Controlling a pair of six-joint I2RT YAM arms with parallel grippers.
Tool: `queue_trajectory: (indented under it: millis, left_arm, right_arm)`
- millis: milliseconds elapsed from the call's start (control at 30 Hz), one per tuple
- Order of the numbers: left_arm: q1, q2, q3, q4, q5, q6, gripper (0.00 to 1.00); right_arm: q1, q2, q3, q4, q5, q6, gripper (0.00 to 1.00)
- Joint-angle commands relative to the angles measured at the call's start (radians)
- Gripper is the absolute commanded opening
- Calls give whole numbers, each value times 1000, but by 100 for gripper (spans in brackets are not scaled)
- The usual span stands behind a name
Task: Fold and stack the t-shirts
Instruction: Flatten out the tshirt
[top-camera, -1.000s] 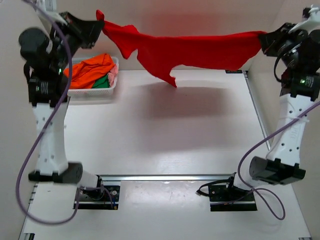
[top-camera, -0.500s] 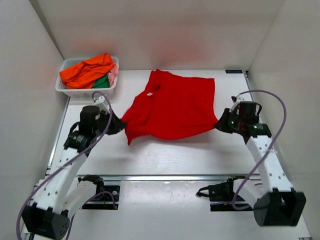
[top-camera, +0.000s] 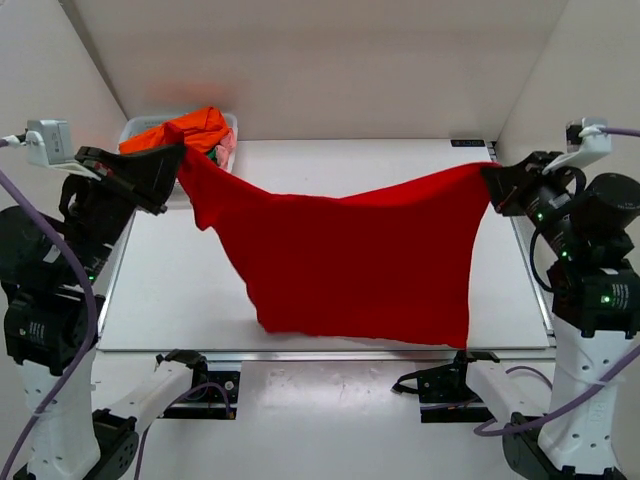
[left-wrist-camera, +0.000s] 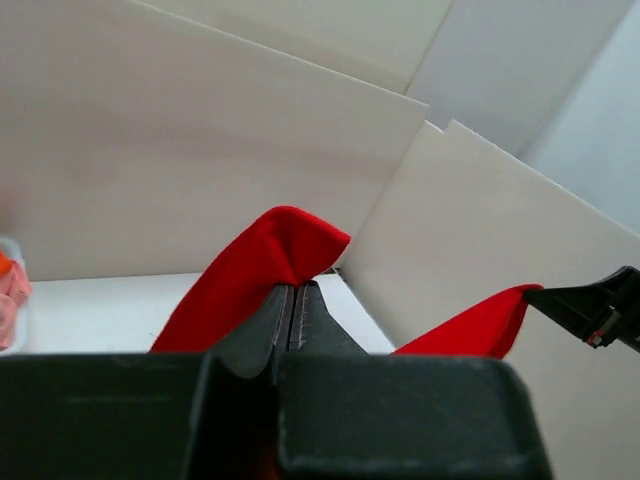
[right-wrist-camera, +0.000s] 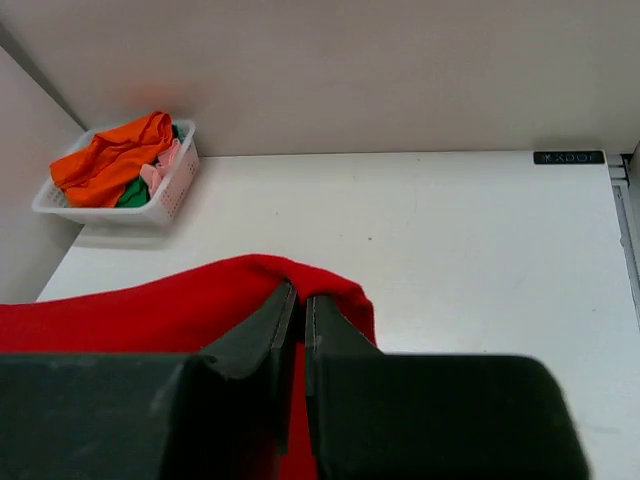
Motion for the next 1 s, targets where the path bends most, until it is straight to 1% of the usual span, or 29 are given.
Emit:
queue_trajectory:
  millis: [0, 33, 67, 133, 200, 267, 333, 367, 400, 433, 467, 500, 533, 567, 600, 633, 667, 700, 733, 767, 800, 833, 867, 900, 933, 967]
  left_arm:
    - [25, 104, 6, -46, 0, 32, 0]
    - [28, 119, -15, -35, 4, 34, 0]
    - [50, 145, -27, -30, 39, 41, 0]
    - [64, 202, -84, 0, 81, 60, 0]
    - [55, 297, -115, 20, 72, 93, 0]
    - [58, 378, -123, 45, 61, 117, 0]
    - [70, 527, -69, 66, 60, 146, 0]
    - [82, 623, -1, 54, 45, 159, 0]
    - [84, 676, 44, 37, 44, 163, 0]
    - [88, 786, 177, -1, 44, 178, 0]
    - [87, 902, 339, -53, 31, 184, 0]
    - [85, 958, 423, -81, 37, 190, 0]
    - [96, 1065, 607, -131, 31, 184, 0]
    - [120, 1130, 747, -141, 43, 158, 0]
    - [131, 1121, 734, -104, 63, 134, 0]
    - [163, 1100, 677, -28, 105, 85, 0]
    - [189, 1085, 645, 27, 151, 57, 0]
    - [202, 1075, 646, 39, 152, 46, 0]
    - [202, 1065, 681, 28, 140, 64, 0]
    - [199, 1040, 713, -2, 109, 101, 0]
    - [197, 1023, 718, -4, 92, 126, 0]
    - [188, 967, 695, -3, 78, 138, 0]
    - [192, 906, 640, 28, 78, 137, 0]
    - [194, 876, 570, 61, 86, 133, 0]
    - [191, 818, 531, 77, 74, 143, 0]
    - [176, 766, 466, 89, 64, 150, 0]
  right_arm:
    - [-13, 107, 33, 20, -20, -25, 0]
    - [-16, 136, 29, 46, -35, -27, 0]
    - [-21, 150, 19, 72, -54, -31, 0]
    - [-20, 231, -8, 118, -77, -45, 0]
    - [-3, 300, -30, 158, -72, -61, 1]
    - [13, 387, -40, 197, -56, -74, 0]
    - [10, 470, -41, 249, -45, -90, 0]
    - [2, 537, -3, 276, -58, -84, 0]
    - [-9, 574, 27, 275, -69, -79, 0]
    - [-13, 657, 94, 283, -68, -81, 0]
    - [-13, 741, 199, 277, -56, -96, 0]
    - [-16, 785, 253, 254, -42, -94, 0]
    - [-21, 875, 380, 246, -43, -111, 0]
    - [-26, 964, 524, 214, -43, -111, 0]
    - [-32, 1005, 604, 167, -40, -105, 0]
    - [-44, 1099, 786, 104, -52, -99, 0]
    - [-59, 1150, 899, 99, -57, -88, 0]
    - [-72, 1114, 877, 143, -81, -69, 0]
    - [-90, 1087, 793, 206, -92, -59, 0]
    - [-105, 1028, 723, 231, -94, -55, 0]
    - [-118, 995, 684, 254, -88, -56, 0]
    - [-130, 983, 680, 249, -88, -65, 0]
    - [-144, 962, 674, 237, -92, -71, 0]
    - [-151, 949, 664, 229, -103, -71, 0]
    - [-161, 945, 650, 222, -109, -74, 0]
    - [-162, 919, 601, 222, -112, -90, 0]
